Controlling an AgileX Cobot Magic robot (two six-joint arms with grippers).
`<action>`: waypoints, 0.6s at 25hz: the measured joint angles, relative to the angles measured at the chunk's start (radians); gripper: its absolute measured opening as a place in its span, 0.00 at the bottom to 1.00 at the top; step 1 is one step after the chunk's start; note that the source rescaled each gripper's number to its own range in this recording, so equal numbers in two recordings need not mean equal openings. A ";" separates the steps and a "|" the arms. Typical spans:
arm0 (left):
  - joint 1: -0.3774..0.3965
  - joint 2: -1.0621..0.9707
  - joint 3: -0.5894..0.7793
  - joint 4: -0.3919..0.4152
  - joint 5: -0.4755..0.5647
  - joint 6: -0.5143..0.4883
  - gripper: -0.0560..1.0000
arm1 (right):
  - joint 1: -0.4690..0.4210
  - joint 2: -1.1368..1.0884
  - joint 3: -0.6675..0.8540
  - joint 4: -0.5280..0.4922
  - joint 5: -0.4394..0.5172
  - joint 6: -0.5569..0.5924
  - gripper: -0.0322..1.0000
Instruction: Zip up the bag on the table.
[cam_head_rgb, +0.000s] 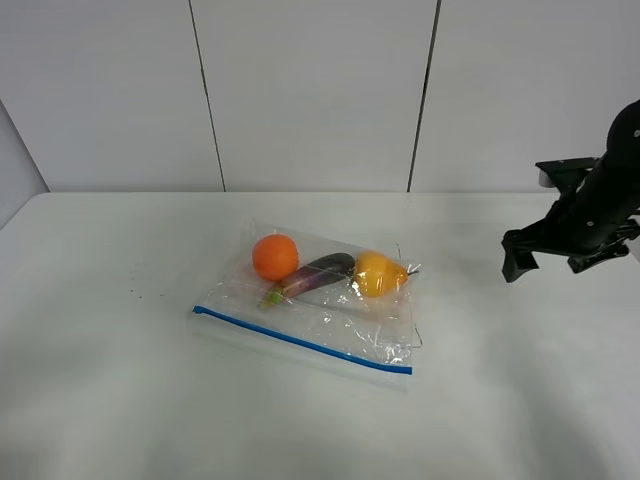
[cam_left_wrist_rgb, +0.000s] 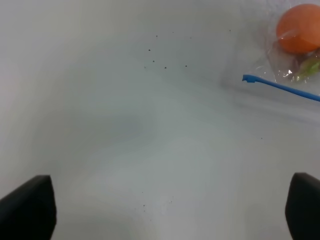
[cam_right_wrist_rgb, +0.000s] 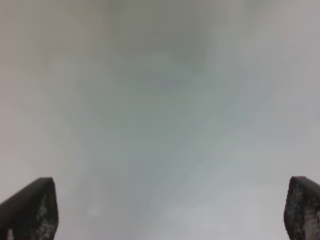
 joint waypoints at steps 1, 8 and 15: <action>0.000 0.000 0.000 0.000 0.000 0.000 1.00 | 0.000 -0.022 0.000 -0.025 0.008 0.010 1.00; 0.000 0.000 0.000 0.000 0.000 0.000 1.00 | 0.000 -0.230 0.071 -0.006 0.006 -0.021 1.00; 0.000 0.000 0.000 0.000 0.000 0.000 1.00 | 0.000 -0.501 0.221 0.063 0.003 -0.098 1.00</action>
